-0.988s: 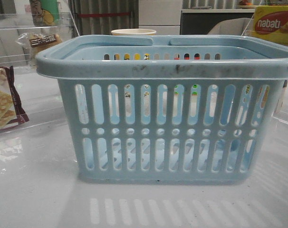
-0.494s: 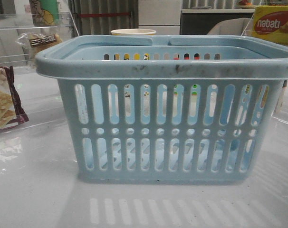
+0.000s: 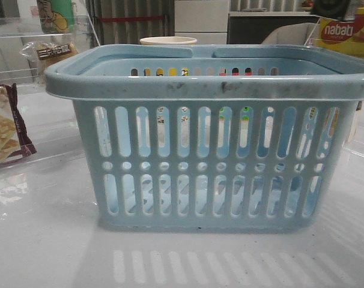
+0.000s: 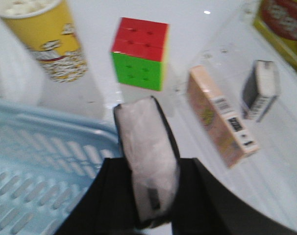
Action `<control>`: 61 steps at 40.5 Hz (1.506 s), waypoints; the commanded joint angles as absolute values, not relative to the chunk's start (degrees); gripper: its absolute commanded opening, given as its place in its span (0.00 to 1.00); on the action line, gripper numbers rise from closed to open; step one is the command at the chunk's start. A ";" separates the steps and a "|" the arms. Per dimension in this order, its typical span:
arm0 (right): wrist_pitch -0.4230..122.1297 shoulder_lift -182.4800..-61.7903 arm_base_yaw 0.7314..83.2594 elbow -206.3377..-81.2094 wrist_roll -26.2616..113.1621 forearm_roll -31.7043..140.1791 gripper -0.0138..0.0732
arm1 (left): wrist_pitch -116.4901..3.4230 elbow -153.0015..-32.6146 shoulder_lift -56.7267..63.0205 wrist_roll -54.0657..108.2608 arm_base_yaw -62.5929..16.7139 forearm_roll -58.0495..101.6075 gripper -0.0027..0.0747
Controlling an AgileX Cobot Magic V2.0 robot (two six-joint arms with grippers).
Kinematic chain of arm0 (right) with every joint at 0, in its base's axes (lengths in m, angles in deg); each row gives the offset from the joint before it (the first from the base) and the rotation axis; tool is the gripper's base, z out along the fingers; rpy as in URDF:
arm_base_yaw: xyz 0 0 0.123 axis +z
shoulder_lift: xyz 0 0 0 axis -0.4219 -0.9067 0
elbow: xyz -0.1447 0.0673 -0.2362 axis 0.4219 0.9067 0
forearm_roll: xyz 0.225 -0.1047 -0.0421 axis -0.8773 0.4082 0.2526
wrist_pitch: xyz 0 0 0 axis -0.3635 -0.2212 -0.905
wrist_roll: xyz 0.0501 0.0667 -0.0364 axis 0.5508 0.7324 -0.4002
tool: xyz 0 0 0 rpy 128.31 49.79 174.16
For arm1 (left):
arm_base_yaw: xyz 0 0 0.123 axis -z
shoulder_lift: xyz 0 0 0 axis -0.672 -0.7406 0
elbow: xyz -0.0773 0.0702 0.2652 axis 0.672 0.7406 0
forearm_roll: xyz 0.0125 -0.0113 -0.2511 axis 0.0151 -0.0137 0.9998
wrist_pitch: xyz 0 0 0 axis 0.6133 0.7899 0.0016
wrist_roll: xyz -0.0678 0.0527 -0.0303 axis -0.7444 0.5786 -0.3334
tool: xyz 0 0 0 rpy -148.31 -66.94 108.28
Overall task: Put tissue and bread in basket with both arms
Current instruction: 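Carry the black pack over the basket and release it with the right gripper, then grasp the packaged bread cake on the acrylic shelf with the left gripper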
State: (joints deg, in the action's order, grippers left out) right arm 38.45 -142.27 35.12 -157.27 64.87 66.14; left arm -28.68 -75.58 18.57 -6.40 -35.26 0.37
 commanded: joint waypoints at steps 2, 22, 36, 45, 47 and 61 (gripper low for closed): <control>41.13 -139.16 41.99 -156.22 64.41 66.11 0.36 | -33.30 -77.28 18.58 -6.53 -35.28 1.10 0.67; 45.09 -135.46 50.38 -149.27 64.41 66.07 0.85 | -33.42 -77.28 18.58 -6.53 -35.28 1.22 0.67; 45.89 -115.99 50.44 -135.85 64.41 66.07 0.85 | -40.45 -78.03 15.43 -6.53 -35.28 1.47 0.67; 41.84 -112.12 50.44 -132.93 64.41 66.07 0.85 | -43.58 -85.44 2.68 -6.53 -35.28 2.35 0.67; 41.34 -112.12 50.44 -132.93 64.41 66.07 0.85 | -44.62 -87.74 -0.79 -6.53 -35.28 2.90 0.67; 40.30 -112.78 50.44 -132.93 64.41 66.07 0.85 | -52.49 -106.65 -26.87 -6.53 -35.28 6.20 0.67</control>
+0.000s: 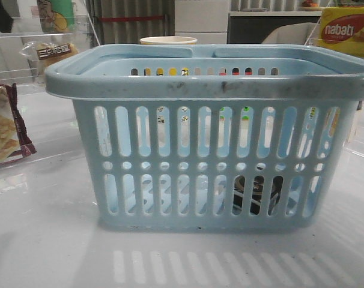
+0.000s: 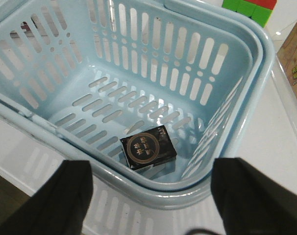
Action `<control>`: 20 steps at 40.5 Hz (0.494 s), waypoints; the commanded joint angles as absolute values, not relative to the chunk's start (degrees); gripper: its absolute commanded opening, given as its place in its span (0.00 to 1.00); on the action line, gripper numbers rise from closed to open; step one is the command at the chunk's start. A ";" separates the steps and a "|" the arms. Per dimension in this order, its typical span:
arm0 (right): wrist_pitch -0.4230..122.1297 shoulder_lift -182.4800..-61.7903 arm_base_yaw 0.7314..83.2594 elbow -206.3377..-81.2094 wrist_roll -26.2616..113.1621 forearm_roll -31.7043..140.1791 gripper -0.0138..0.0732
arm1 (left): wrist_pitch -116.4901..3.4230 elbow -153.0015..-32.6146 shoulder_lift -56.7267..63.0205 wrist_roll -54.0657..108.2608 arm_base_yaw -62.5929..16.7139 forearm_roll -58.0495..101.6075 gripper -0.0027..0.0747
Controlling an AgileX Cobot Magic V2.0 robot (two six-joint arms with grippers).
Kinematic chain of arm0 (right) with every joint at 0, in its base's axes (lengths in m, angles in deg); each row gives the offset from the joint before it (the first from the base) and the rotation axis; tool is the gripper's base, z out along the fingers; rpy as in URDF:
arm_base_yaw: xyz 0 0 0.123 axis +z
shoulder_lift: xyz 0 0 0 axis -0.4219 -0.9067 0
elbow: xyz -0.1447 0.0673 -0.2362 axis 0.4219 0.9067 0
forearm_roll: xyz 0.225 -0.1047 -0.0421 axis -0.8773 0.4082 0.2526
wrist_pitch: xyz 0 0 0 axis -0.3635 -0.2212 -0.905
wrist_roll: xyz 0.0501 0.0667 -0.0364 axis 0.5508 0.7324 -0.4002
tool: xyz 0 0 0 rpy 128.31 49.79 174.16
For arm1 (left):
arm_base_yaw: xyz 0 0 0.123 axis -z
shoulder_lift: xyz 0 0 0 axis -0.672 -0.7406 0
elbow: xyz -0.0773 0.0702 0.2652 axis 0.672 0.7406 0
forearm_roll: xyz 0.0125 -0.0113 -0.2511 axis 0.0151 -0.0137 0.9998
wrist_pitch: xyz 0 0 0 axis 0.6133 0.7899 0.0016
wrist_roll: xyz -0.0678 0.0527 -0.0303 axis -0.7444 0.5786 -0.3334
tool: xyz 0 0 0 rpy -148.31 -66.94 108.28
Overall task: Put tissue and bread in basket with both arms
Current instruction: 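Grasp the packaged bread cake on the acrylic shelf with the left gripper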
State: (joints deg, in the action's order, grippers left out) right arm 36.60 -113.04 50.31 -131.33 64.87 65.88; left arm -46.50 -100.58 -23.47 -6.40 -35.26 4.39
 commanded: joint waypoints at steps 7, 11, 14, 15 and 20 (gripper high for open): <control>40.30 -112.78 50.44 -132.93 64.41 66.07 0.85 | -56.02 -116.14 -37.48 -6.53 -35.28 6.20 0.67; 40.30 -112.78 50.44 -132.93 64.41 66.07 0.85 | -58.29 -120.28 -41.84 -6.53 -35.28 6.09 0.67; 40.30 -112.78 50.44 -132.93 64.41 66.07 0.85 | -60.40 -122.20 -44.67 -6.53 -35.28 6.09 0.67; 40.30 -112.78 50.44 -132.93 64.41 66.07 0.85 | -61.38 -122.73 -45.52 -6.53 -35.28 6.09 0.66; 40.30 -112.78 50.44 -132.93 64.41 66.07 0.85 | -63.20 -124.05 -47.79 -6.53 -35.28 6.09 0.57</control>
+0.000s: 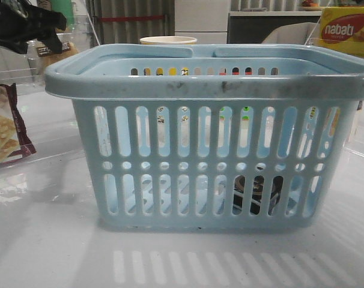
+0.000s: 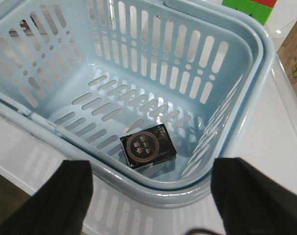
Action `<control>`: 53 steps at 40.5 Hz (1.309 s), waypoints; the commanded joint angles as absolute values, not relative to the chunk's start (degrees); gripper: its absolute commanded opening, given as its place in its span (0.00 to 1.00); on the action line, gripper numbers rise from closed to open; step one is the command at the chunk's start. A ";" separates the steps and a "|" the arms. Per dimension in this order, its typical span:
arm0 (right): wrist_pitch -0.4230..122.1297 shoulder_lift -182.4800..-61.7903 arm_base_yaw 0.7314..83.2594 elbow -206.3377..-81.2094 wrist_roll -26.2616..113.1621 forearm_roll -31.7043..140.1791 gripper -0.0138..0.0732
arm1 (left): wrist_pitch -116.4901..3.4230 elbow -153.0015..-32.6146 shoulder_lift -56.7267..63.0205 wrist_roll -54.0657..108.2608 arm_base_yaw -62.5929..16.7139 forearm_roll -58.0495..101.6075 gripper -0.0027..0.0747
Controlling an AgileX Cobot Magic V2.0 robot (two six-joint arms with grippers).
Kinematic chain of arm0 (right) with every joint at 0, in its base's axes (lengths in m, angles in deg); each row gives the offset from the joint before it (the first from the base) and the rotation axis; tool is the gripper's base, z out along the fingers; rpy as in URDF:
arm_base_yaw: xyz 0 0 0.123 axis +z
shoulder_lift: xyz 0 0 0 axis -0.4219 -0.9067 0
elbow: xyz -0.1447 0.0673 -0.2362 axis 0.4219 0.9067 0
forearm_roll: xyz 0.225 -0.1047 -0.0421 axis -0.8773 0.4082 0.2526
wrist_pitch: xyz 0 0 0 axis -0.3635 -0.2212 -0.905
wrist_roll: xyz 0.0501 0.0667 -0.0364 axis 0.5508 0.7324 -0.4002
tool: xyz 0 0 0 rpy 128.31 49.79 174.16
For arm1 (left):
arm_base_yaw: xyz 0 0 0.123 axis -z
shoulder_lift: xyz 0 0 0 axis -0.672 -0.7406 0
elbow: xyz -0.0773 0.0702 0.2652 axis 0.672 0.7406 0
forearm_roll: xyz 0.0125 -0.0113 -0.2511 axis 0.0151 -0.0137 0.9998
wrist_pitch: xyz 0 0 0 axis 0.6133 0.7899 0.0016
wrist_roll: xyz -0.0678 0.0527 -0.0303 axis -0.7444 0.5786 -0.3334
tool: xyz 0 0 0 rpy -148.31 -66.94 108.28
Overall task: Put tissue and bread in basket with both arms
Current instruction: 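Grasp the packaged bread cake on the acrylic shelf with the left gripper, then carry the bread over the basket and open the left gripper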
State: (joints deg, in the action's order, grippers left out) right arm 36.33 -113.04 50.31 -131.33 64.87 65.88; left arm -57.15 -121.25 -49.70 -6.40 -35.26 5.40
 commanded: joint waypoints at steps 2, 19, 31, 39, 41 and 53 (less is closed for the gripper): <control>40.30 -112.78 50.44 -132.93 64.41 66.07 0.85 | -63.20 -124.16 -48.09 -6.53 -35.28 6.09 0.51; 40.30 -112.78 50.44 -132.93 64.41 66.07 0.85 | -54.96 -124.16 -41.07 -6.53 -35.28 6.09 0.15; 40.30 -112.78 50.44 -132.93 64.41 66.07 0.85 | -39.95 -124.16 -25.76 -6.40 -30.65 6.20 0.15; 40.30 -112.78 50.44 -132.93 64.41 66.07 0.85 | -31.77 -124.16 -19.38 -2.21 -19.92 6.20 0.15; 40.30 -112.78 50.44 -132.93 64.41 66.07 0.85 | -30.79 -124.16 -19.24 -1.96 -17.20 6.20 0.15; 40.30 -112.78 50.44 -132.93 64.41 66.07 0.85 | -30.80 -123.94 -25.32 -1.86 -4.97 4.75 0.16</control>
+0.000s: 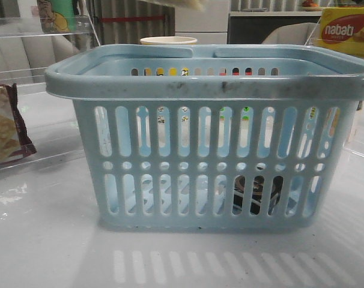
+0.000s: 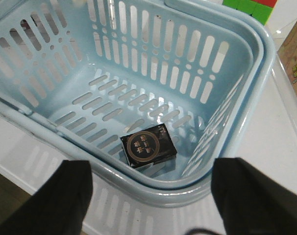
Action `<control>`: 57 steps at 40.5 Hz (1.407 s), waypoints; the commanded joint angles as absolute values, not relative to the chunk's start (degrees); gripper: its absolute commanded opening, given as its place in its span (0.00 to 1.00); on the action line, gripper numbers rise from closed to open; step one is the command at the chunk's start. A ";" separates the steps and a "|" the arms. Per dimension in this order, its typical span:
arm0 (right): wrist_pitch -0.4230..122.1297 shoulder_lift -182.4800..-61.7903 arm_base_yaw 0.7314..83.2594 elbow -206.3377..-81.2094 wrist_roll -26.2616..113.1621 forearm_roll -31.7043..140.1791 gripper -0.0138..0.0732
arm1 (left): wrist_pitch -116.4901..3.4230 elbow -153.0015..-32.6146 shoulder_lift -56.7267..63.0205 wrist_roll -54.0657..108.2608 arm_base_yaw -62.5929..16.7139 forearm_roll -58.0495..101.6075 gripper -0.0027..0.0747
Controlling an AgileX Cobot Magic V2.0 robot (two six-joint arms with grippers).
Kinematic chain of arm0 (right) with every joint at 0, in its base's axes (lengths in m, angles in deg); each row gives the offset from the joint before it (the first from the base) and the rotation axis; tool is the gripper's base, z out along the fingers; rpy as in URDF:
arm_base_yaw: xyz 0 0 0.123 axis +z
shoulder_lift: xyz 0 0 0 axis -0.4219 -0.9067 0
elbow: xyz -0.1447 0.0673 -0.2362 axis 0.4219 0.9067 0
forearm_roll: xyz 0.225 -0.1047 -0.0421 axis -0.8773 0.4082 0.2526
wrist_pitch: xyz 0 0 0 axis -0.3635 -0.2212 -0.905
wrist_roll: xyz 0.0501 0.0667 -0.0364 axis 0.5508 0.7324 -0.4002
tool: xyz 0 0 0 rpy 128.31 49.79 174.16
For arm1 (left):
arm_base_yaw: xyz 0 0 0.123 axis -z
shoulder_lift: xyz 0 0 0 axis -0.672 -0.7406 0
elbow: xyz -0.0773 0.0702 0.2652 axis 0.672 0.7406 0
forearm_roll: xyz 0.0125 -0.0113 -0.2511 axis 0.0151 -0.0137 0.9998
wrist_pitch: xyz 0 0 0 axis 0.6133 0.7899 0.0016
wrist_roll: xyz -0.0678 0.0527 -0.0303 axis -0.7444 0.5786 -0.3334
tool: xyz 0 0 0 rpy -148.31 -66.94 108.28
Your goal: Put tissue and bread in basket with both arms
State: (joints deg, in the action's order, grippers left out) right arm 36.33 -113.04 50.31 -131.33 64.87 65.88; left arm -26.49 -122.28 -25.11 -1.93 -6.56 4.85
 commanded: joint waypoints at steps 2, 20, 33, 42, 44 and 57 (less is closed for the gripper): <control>40.30 -112.78 50.44 -132.93 64.41 66.07 0.85 | -30.80 -123.94 -26.75 -1.86 -4.28 4.75 0.21; 40.30 -112.78 50.44 -132.93 64.41 66.07 0.85 | -29.22 -121.01 -17.91 -1.86 -3.63 4.85 0.65; 40.30 -112.78 50.44 -132.93 64.41 66.07 0.85 | -31.98 -99.23 4.55 -1.86 -3.98 4.71 0.65; 40.30 -112.78 50.44 -132.93 64.41 66.07 0.85 | -31.45 -86.54 18.89 -1.97 -3.98 4.63 0.65; 40.30 -112.78 50.44 -132.93 64.41 66.07 0.85 | -31.12 -84.31 21.91 -1.97 -3.98 4.63 0.65; 40.06 -112.86 50.44 -132.93 64.41 66.18 0.85 | -28.84 -73.71 32.62 -10.06 -3.98 -3.83 0.65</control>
